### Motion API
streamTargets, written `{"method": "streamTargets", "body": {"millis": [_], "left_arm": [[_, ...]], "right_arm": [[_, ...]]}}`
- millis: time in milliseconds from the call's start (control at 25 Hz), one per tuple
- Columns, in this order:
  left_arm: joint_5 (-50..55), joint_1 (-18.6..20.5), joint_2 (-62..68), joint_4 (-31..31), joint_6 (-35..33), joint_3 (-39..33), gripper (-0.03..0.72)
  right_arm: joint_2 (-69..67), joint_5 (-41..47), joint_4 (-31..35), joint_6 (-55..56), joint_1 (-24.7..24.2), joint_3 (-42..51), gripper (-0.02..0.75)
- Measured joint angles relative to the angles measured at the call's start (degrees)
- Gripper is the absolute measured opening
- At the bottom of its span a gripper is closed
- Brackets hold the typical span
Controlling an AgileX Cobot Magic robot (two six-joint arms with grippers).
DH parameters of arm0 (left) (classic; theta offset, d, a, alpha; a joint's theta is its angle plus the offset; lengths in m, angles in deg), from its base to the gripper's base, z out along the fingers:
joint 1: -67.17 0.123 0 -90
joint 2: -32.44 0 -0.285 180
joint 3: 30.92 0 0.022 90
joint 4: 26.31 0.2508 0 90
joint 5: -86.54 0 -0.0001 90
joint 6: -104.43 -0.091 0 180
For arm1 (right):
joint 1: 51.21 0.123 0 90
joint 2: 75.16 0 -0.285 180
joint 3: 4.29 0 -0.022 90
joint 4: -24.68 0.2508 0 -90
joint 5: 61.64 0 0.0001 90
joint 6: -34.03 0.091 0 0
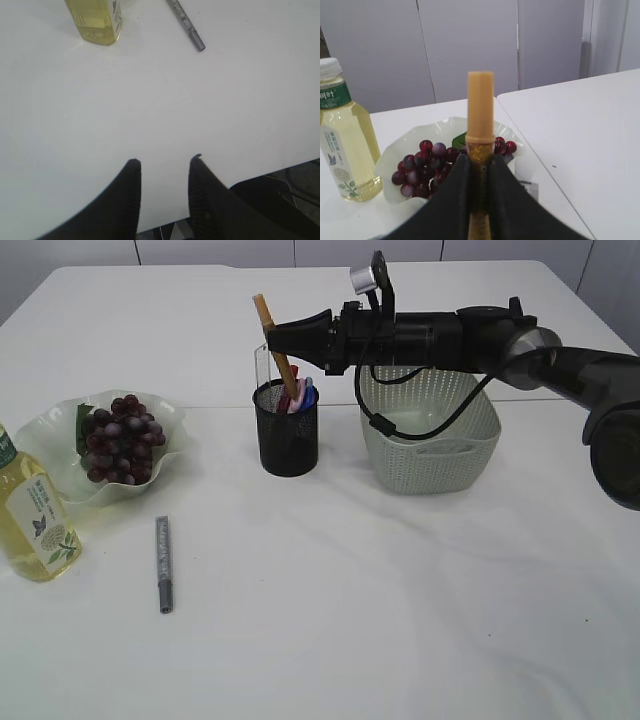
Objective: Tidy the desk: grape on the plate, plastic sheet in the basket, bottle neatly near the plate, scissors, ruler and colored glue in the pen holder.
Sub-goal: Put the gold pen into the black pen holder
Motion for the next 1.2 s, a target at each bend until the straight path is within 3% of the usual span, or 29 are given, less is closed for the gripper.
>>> {"method": "streamTargets", "body": {"millis": [160,1200], "left_arm": [[0.00,0.00,0.00,0.00,0.00,0.00,0.241],[0.00,0.00,0.00,0.00,0.00,0.00,0.241]], "right_arm": [[0.00,0.00,3.37,0.12,0.00,0.00,0.050],[-0.90,-0.09,4.02,1.93,1.18,0.00,0.108]]}}
